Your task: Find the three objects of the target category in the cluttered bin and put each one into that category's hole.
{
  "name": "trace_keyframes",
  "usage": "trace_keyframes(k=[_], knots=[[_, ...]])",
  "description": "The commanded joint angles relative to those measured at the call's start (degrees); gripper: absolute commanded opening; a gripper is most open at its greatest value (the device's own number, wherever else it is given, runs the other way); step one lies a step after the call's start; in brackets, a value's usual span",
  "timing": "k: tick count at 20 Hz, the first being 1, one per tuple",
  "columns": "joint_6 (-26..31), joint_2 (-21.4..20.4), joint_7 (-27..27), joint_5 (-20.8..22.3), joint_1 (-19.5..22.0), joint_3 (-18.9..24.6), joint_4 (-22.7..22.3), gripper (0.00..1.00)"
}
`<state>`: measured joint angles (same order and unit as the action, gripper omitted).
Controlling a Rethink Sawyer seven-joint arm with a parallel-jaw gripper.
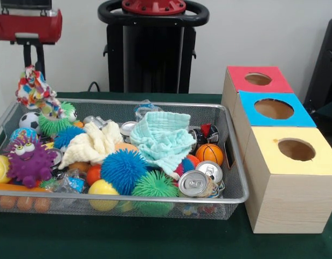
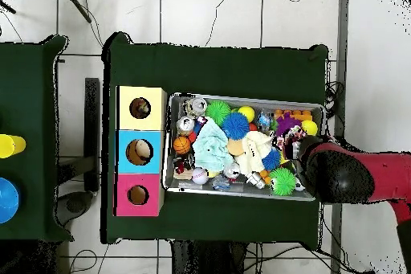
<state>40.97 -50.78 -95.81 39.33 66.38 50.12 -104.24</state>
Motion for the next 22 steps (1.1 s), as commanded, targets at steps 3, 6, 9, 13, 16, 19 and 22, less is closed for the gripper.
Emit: trace_keyframes(k=[3, 6, 9, 13, 16, 19, 22], knots=[[1.2, -0.9, 9.9, -8.5, 2.0, 8.8, -6.1, 0.0], [-3.4, -0.7, 3.4, -9.9, 0.9, 8.9, -8.5, 0.0], [-7.3, -1.2, -0.7, -10.3, -0.4, 8.9, -10.0, 0.0], [-10.7, -2.9, -7.0, -13.5, -1.8, 7.0, -11.0, 0.0], [-11.1, -5.2, -7.4, -14.6, -3.2, 5.4, -10.9, 0.0], [-12.5, -7.5, -13.0, -17.8, -5.5, 1.9, -11.9, 0.0], [-13.1, -10.6, -16.7, -19.0, -9.2, -2.6, -11.7, 0.0]])
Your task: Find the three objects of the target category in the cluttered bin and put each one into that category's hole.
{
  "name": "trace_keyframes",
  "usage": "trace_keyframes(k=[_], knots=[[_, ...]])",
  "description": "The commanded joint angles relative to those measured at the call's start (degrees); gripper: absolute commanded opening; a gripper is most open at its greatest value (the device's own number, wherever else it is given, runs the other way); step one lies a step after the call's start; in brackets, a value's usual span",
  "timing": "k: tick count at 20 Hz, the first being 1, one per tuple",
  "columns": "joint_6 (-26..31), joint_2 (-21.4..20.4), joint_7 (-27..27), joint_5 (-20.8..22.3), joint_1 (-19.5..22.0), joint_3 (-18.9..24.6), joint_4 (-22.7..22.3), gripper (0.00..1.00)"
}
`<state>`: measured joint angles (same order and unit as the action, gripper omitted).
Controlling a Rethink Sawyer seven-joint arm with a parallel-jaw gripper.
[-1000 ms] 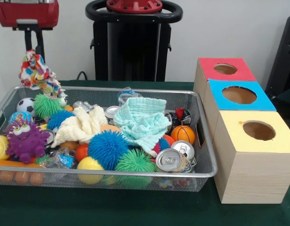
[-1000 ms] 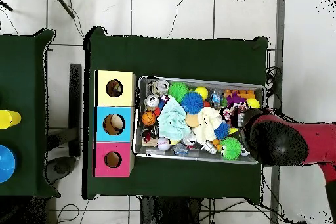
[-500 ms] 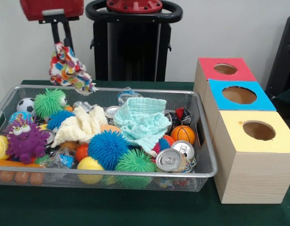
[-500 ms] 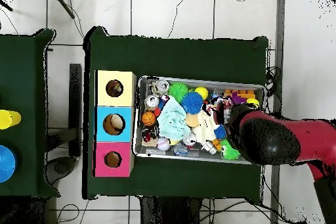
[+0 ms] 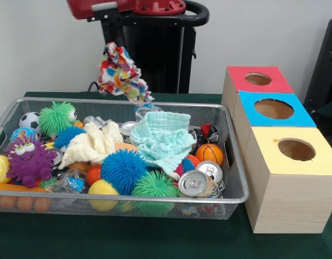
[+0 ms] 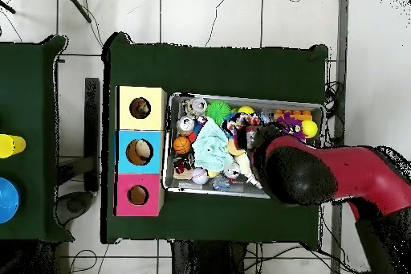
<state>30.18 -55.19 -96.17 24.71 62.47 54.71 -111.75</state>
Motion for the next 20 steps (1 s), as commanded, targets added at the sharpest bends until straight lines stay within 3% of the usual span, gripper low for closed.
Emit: trace_keyframes(k=[1, 10, 14, 20], knots=[[-2.8, -6.4, -16.0, -4.8, -6.0, -7.7, -4.5, 0.0], [-5.0, -12.6, -19.9, -11.1, -14.2, -13.3, -9.0, 0.0], [-6.1, -14.4, -22.3, -11.3, -19.5, -18.0, -9.2, 0.0], [-9.4, -13.7, -26.5, -9.9, -28.4, -27.2, -7.6, 0.0]])
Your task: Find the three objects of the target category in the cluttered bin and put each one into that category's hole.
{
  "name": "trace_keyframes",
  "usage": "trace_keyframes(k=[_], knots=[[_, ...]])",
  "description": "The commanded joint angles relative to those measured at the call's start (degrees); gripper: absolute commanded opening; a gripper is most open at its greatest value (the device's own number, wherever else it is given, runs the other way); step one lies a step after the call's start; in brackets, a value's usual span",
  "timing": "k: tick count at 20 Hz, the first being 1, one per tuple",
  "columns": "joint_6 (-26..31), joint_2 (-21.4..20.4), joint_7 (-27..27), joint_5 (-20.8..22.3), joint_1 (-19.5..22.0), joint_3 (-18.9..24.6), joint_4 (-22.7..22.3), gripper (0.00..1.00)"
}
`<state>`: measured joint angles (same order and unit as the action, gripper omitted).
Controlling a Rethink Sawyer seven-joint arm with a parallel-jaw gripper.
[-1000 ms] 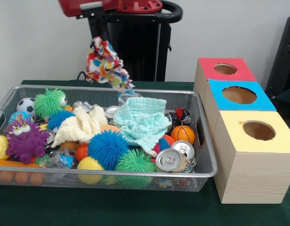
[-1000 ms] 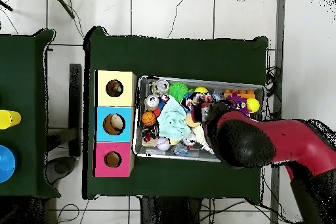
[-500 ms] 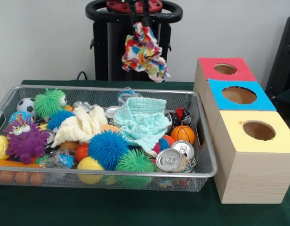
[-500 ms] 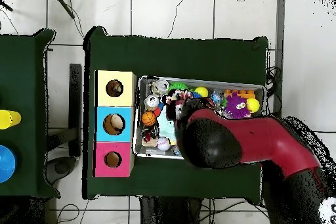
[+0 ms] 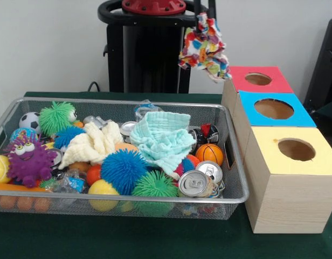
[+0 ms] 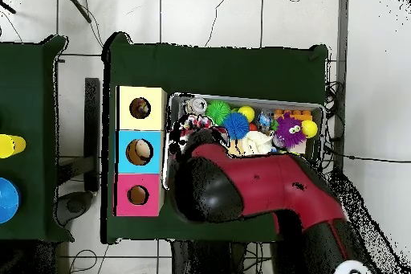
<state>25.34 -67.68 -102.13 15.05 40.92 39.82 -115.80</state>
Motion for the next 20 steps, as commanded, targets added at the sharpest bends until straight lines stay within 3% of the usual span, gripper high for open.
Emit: trace_keyframes(k=[1, 10, 20], knots=[[-5.2, -1.0, -20.8, -0.3, -7.8, -13.5, -3.4, 0.0], [-11.6, 3.5, -22.8, 0.4, -18.0, -23.5, -1.8, 0.0], [-19.8, 8.2, -24.9, -4.2, -28.6, -35.2, 1.1, 0.0]])
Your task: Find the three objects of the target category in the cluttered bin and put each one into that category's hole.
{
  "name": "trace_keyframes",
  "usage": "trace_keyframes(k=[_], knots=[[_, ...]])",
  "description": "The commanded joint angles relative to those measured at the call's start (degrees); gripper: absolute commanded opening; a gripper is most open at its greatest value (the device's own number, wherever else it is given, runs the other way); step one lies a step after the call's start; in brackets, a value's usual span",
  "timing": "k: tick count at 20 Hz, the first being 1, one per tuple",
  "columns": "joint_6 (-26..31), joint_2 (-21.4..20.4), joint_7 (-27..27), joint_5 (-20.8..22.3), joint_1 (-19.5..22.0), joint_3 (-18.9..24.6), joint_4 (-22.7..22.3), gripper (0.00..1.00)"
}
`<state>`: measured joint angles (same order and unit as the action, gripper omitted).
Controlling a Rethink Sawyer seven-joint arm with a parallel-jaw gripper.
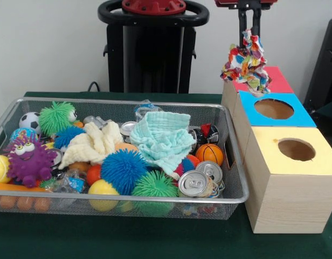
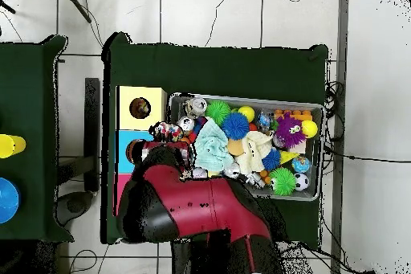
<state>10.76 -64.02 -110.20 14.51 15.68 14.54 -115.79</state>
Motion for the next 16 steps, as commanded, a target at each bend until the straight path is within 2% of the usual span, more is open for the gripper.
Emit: trace_keyframes(k=[1, 6, 11, 14, 16], knots=[[-5.5, 4.9, -16.7, -4.4, -4.0, -10.6, 1.2, 0.0], [-8.5, 7.8, -16.6, -8.6, -9.7, -15.9, 2.8, 0.0], [-9.5, 9.0, -16.0, -13.8, -13.5, -19.5, 3.7, 0.0], [-6.7, 9.3, -15.7, -17.1, -15.6, -21.5, 5.1, 0.0], [-4.3, 10.3, -16.1, -19.5, -18.6, -24.6, 7.0, 0.0]])
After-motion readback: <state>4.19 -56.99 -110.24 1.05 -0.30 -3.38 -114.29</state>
